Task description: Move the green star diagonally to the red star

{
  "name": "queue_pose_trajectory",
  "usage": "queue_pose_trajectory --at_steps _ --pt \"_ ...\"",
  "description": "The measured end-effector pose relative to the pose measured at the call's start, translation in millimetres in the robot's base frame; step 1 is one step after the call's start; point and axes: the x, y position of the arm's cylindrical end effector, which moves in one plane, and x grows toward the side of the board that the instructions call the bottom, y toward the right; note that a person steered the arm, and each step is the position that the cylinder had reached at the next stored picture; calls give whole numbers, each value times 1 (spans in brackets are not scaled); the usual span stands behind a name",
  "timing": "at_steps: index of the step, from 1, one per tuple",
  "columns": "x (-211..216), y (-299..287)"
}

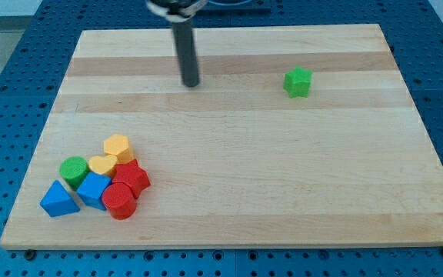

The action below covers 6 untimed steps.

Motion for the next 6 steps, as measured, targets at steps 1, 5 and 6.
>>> queue_pose_trajectory --at_steps 1,5,6 --pt "-18 70" --pt "11 188" --pt "22 173"
